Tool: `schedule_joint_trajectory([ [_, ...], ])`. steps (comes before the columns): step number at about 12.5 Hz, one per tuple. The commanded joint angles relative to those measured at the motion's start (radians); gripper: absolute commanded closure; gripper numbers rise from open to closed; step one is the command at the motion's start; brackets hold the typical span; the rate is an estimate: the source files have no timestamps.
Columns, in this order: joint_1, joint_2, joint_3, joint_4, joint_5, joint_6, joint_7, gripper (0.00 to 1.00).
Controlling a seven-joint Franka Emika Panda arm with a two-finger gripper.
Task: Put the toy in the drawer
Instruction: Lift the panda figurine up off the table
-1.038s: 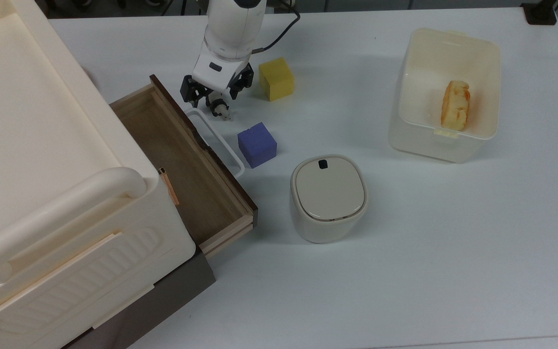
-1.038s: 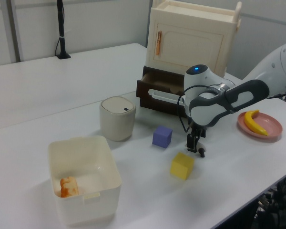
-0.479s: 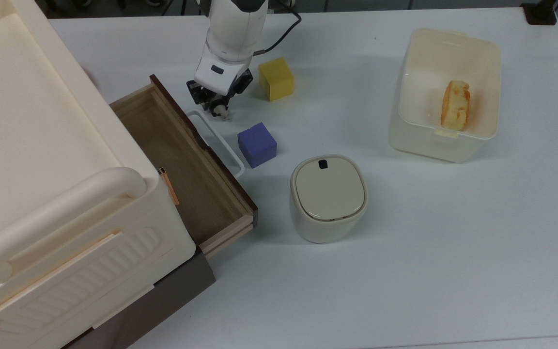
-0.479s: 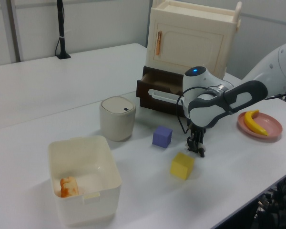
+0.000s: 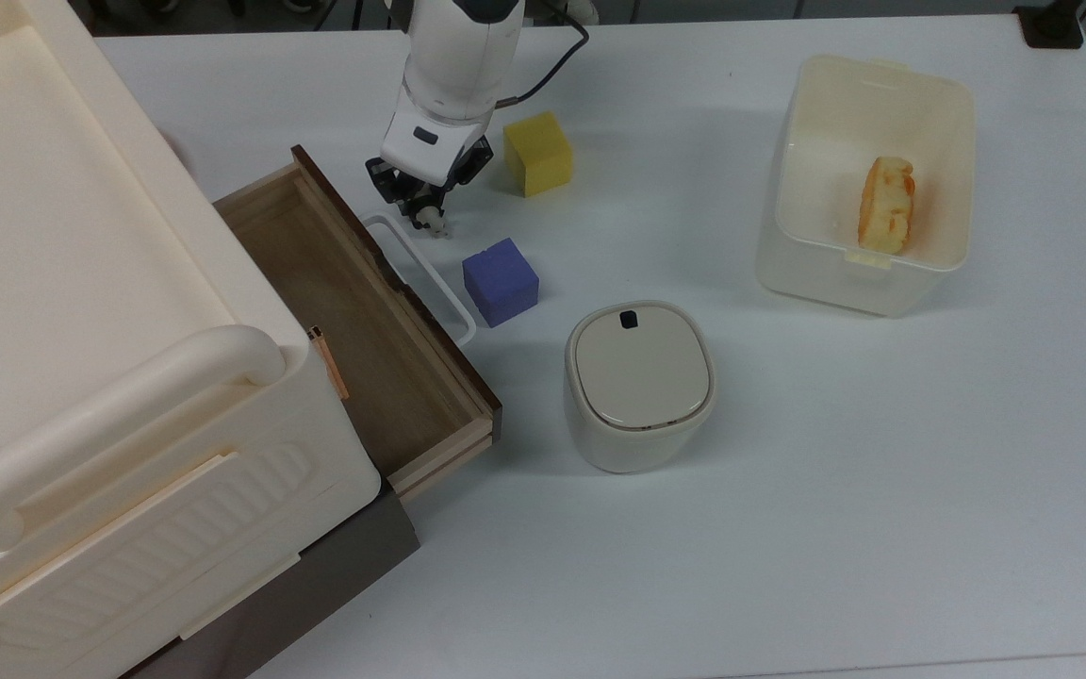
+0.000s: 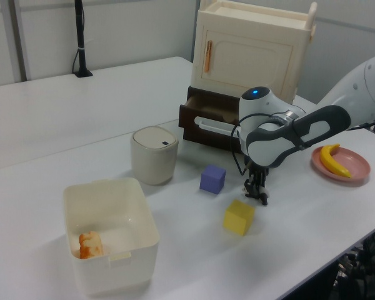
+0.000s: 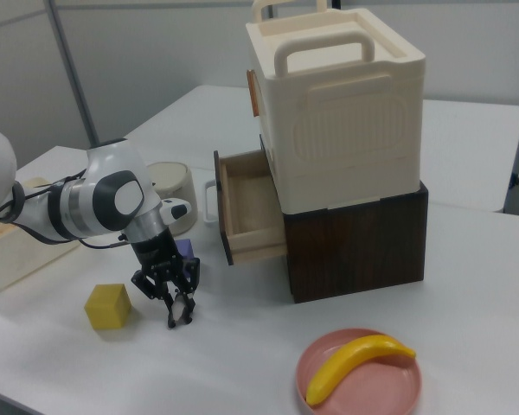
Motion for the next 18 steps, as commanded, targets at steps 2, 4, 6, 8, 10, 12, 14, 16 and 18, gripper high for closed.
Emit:
schedule_joint_trajectory([
  [2,0.032,-0.014,0.037,0.001,-0.002,-0.017,0.094,1.00],
  [4,0.034,-0.034,0.048,0.037,0.000,-0.104,0.119,1.00],
  [6,0.034,-0.053,0.064,0.106,0.003,-0.186,0.132,1.00],
  [8,0.034,-0.077,0.065,0.168,0.044,-0.247,0.131,1.00],
  [10,0.034,-0.103,0.106,0.288,0.096,-0.368,0.131,1.00],
  [12,0.034,-0.128,0.131,0.426,0.150,-0.486,0.129,1.00],
  [14,0.018,-0.149,0.127,0.472,0.161,-0.512,0.122,1.00],
  [16,-0.023,-0.143,0.117,0.472,0.158,-0.467,0.120,1.00],
  [18,-0.046,-0.137,0.061,0.473,0.158,-0.407,0.120,1.00],
])
